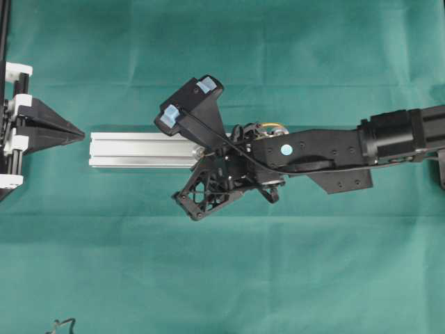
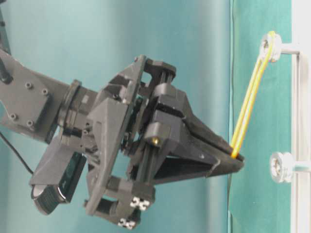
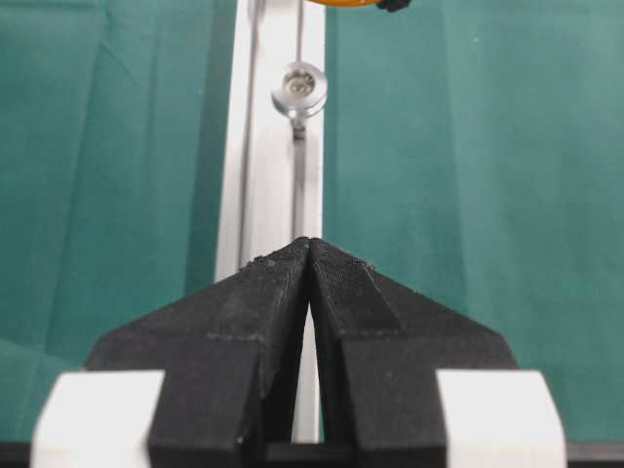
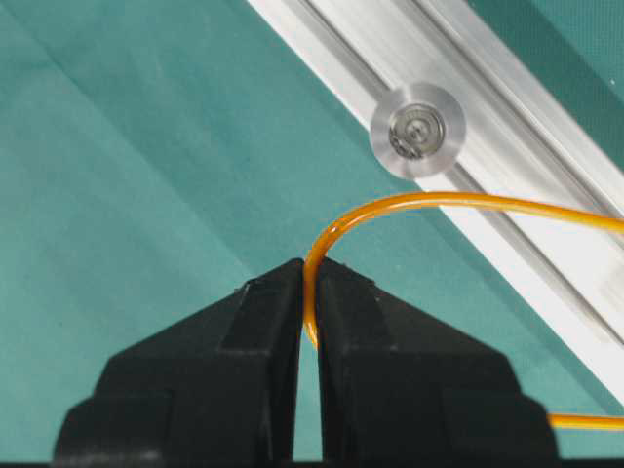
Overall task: Hook the rubber onto the shaft.
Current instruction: 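Stretch the band leftward toward the left metal pulley with the right gripper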
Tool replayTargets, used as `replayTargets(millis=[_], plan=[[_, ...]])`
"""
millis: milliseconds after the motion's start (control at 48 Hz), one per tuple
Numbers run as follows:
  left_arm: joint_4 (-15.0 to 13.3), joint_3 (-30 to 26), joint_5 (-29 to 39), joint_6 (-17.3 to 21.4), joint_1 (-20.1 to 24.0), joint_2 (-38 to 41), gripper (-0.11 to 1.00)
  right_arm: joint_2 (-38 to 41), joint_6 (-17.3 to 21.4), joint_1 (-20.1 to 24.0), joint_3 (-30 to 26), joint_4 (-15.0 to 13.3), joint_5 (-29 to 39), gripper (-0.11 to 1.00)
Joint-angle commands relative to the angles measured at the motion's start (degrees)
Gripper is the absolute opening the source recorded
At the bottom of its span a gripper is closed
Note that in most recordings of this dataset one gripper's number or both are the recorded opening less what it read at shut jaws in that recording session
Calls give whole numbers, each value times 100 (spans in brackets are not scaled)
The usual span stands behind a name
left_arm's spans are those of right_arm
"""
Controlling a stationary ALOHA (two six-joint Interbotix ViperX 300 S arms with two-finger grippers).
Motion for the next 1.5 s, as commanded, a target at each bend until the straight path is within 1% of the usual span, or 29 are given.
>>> replayTargets(millis=[0,333,521,980,1209,1334,1480], plan=[[18,-149,-26,-9,-18,35,0,-79,35,0,-202,-18,-44,6],[18,-149,-26,-9,-18,35,0,18,396,-62,-220,-18,-79,6],[18,-149,-26,-9,-18,35,0,88,483,-132,-272,-18,-167,6],[18,-149,-26,-9,-18,35,0,316,501,-246,-527,-9,-185,6],[18,-149,-26,0,-18,44,0,352,853,-264,-527,-18,-176,6],[18,-149,-26,0,-18,35,0,360,949,-264,-527,-18,-185,6],[18,-149,-26,0,-18,44,0,387,958,-272,-527,-18,-185,6]])
